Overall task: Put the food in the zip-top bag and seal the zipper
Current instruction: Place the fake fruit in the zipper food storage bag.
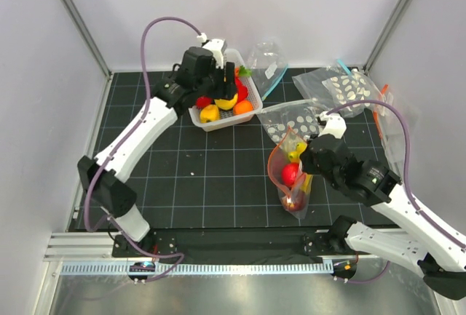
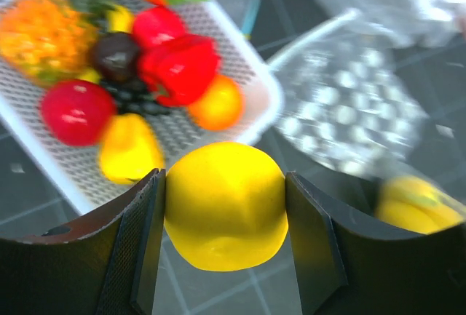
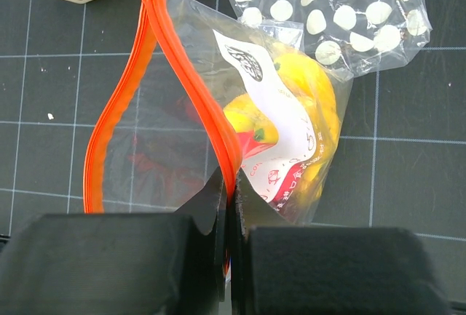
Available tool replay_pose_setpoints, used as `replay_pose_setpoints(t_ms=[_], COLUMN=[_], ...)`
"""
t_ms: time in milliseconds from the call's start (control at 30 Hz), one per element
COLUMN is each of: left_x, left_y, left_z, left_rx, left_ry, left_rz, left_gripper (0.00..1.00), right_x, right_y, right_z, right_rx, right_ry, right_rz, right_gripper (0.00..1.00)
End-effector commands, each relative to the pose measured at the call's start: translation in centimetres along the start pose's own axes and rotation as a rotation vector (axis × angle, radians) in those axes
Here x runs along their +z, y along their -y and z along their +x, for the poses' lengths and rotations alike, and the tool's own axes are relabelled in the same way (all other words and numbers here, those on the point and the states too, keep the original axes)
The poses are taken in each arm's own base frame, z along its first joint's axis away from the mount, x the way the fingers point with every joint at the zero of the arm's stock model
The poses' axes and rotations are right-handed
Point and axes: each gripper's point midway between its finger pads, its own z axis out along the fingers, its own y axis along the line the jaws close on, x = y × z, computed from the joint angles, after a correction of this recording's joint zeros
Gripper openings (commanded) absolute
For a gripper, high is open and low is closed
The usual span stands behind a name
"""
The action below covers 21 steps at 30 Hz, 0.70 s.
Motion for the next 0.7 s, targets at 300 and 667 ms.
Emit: replay_pose_setpoints(t_ms=[300, 667], left_x=[-12.1, -17.5], left_y=[10.9, 19.3], left_z=[0.5, 5.0], left_rx=[-0.2, -0.138], left_ry=[0.098, 0.022], left_rz=[0.563, 0.786], left_gripper=[0.3, 0.3], right_x=[-0.2, -0.4], right_y=[-1.4, -2.0], right_z=[-1.6, -1.8], right_rx=[0.022, 0.045], right_ry=[0.038, 0.045], right_rz=[-0.05, -0.077], right_gripper=[0.01, 0.01])
